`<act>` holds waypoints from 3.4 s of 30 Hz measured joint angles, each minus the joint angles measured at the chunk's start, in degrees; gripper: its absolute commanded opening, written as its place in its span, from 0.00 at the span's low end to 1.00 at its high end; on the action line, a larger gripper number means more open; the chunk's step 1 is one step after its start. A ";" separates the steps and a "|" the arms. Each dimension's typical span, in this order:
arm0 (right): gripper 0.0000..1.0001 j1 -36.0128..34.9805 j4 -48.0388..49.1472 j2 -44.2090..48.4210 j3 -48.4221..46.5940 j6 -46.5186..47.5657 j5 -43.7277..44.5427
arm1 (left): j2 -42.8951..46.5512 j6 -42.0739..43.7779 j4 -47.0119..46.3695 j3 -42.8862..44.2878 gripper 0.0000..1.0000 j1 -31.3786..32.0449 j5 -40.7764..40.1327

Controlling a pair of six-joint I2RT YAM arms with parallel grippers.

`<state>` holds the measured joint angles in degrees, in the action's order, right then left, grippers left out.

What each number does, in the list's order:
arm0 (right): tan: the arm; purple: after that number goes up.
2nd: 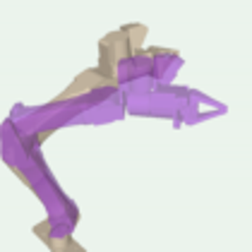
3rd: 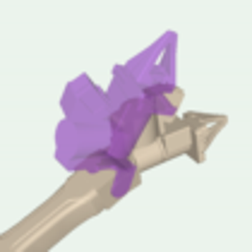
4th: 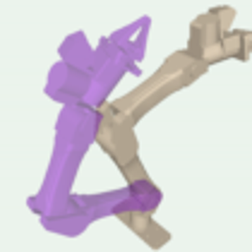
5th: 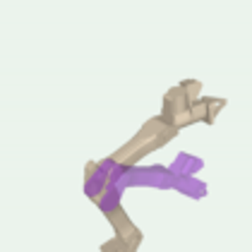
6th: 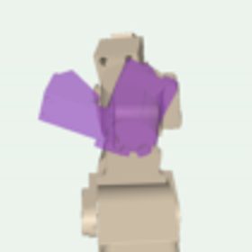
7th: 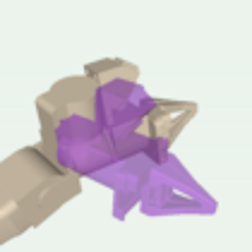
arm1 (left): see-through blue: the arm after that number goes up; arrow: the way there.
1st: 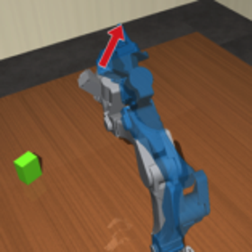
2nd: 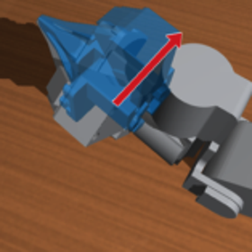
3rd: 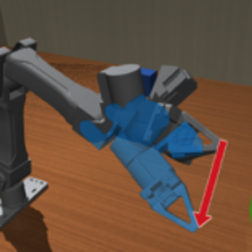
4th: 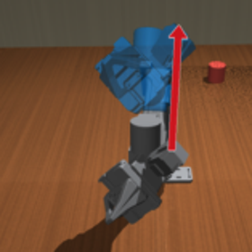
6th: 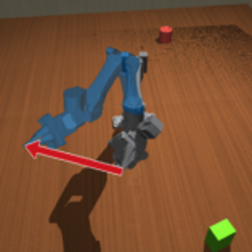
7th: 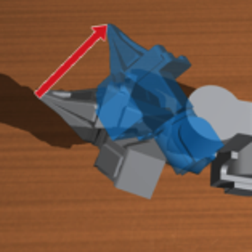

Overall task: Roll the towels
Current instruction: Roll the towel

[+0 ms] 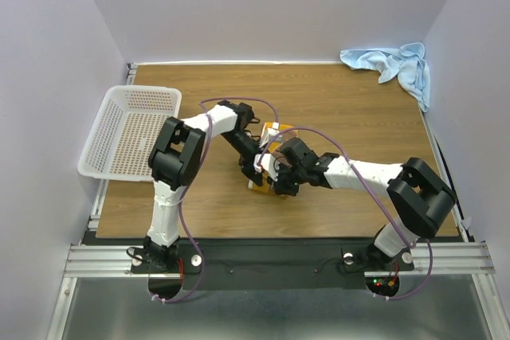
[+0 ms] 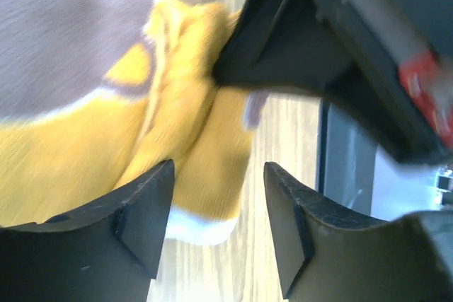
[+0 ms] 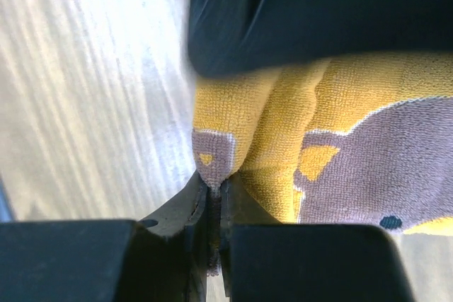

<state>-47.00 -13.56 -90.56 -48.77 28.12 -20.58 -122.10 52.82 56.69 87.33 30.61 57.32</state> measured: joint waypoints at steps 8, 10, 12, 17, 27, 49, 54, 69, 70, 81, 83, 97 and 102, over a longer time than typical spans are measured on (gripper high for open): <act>0.01 6.32 -5.64 -0.33 -0.52 -4.48 -11.37 | 7.10 -0.04 -6.99 -4.68 0.68 -10.16 -4.57; 0.01 8.50 -6.95 -1.55 -1.40 -5.77 -14.91 | 10.14 -0.74 -9.70 -7.15 0.68 -12.90 -5.51; 0.01 10.32 -8.24 -3.93 -3.15 -7.15 -18.47 | 14.91 -1.95 -13.25 -10.99 0.70 -14.71 -7.04; 0.01 13.05 -11.72 -11.63 -8.68 -10.12 -26.93 | 32.68 -4.37 -24.20 -24.44 0.72 -12.39 -13.55; 0.01 16.39 -16.37 -22.21 -14.71 -13.20 -40.04 | 54.77 0.17 -46.75 -49.07 0.82 13.77 -33.77; 0.01 18.51 -26.21 -32.98 -21.33 -11.80 -49.05 | 48.78 15.17 -67.25 -58.84 0.52 26.32 -46.80; 0.01 18.60 -28.41 -33.66 -22.27 -10.25 -49.31 | 45.68 15.87 -68.52 -58.82 0.39 26.29 -47.12; 0.75 22.99 -34.21 -28.48 -28.74 -9.75 -40.19 | 35.47 8.20 -50.71 -42.49 0.19 24.39 -41.79; 0.79 23.96 -34.16 -27.32 -29.70 -9.90 -38.73 | 34.32 7.80 -48.63 -40.61 0.19 23.61 -40.65; 0.84 33.94 -32.94 -7.80 -30.47 -9.57 -27.08 | 20.81 2.82 -28.87 -21.46 0.20 12.94 -23.06; 0.81 33.88 -32.96 -2.58 -28.15 -8.76 -26.03 | 18.43 2.36 -25.99 -18.71 0.20 11.69 -20.52; 0.63 25.20 -31.23 10.34 -17.57 -4.90 -19.28 | 2.62 1.29 -8.39 -1.86 0.25 5.51 -7.37; 0.63 15.15 -25.64 12.07 -13.79 -4.55 -8.92 | -1.53 1.42 -3.23 2.82 0.27 4.50 -4.96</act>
<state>-31.86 -39.20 -78.50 -62.57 23.57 -29.50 -123.63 54.24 53.45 90.15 35.11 52.36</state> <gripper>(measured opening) 0.633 0.298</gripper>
